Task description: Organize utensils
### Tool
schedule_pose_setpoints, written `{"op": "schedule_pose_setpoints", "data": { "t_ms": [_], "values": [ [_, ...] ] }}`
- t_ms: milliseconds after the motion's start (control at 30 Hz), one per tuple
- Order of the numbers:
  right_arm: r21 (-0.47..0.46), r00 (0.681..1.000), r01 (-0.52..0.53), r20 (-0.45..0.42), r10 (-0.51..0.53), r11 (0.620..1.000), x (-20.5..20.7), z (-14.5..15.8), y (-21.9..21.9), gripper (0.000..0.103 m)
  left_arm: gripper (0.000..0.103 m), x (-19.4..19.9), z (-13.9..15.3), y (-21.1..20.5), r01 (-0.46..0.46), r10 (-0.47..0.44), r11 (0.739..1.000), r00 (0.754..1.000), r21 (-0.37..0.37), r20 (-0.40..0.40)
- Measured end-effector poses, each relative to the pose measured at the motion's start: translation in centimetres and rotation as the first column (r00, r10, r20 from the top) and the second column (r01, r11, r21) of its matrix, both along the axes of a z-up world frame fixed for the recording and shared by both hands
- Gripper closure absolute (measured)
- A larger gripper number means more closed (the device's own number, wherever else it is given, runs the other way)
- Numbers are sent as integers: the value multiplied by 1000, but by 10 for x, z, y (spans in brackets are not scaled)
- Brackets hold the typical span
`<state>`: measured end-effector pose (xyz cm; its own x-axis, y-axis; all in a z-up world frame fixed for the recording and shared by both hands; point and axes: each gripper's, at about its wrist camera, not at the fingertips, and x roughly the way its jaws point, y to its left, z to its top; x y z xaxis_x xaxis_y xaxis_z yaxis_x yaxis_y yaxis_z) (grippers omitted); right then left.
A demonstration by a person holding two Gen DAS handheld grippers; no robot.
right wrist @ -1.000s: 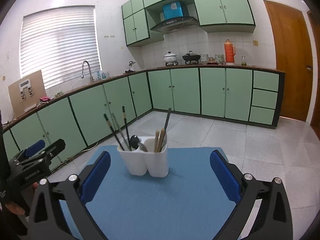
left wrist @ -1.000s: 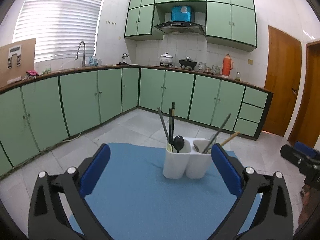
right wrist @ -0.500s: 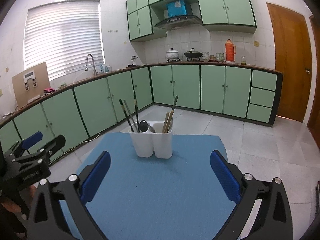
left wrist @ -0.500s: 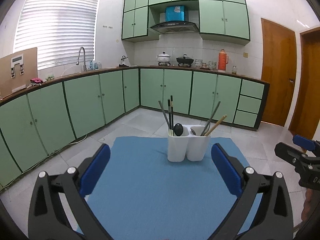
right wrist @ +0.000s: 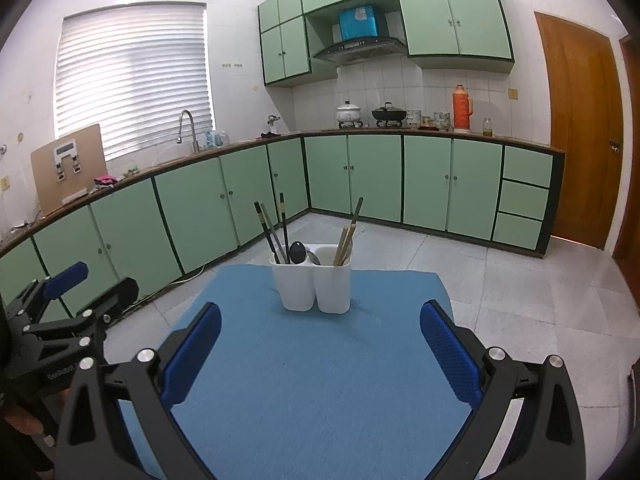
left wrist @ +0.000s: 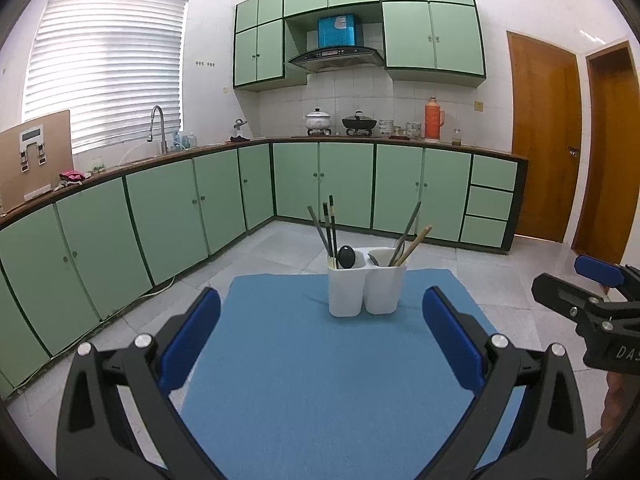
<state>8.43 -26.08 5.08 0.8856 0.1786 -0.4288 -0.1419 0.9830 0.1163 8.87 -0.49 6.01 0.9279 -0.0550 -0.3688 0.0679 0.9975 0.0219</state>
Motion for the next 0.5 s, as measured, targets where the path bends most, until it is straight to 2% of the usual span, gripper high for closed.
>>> {"op": "schedule_pose_setpoints", "data": {
  "t_ms": [500],
  "values": [
    [-8, 1000, -4, 23, 4, 1000, -9, 10, 5, 5, 5, -13, 6, 3, 5, -5, 1000, 1000, -25, 22]
  ]
}}
